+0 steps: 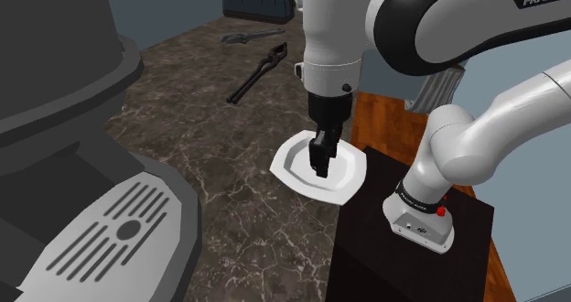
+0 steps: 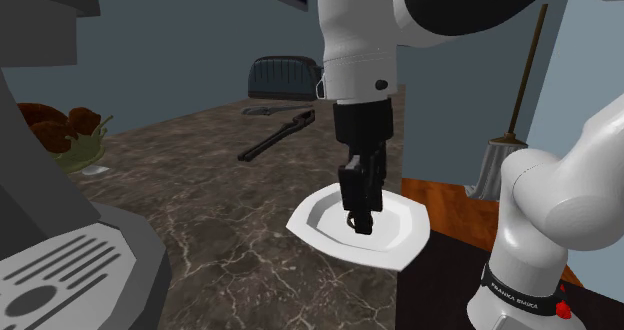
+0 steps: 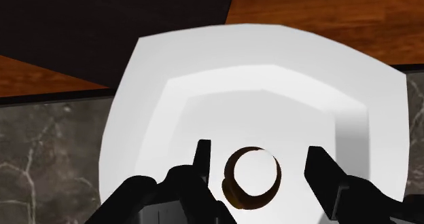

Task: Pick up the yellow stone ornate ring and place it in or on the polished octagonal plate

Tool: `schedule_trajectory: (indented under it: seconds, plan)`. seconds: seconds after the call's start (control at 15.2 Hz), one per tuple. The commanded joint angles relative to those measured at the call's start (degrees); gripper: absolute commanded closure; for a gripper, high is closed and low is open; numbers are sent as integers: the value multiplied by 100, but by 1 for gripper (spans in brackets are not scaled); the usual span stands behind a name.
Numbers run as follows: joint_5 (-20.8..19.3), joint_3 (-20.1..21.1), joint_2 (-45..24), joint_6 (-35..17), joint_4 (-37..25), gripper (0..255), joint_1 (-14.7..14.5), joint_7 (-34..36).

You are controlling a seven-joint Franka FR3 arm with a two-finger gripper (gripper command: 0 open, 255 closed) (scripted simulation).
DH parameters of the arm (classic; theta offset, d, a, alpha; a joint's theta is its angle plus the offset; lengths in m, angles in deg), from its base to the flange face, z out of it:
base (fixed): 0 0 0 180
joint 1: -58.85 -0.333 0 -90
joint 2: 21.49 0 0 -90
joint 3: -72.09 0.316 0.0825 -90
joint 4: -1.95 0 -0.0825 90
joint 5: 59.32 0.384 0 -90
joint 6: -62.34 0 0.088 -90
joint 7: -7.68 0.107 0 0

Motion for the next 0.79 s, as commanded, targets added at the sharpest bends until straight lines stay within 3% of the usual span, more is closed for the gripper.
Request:
schedule_trajectory:
  seconds: [0.0, 0.26, 0.53, 0.73]
  plan:
    - [0, 0, 0, 0, 0, 0, 0, 0]
    - [0, 0, 0, 0, 0, 0, 0, 0]
    - [-163, -162, -116, 668, -775, 0, 86, 52]
    - [-163, -162, -116, 668, -774, 0, 85, 52]
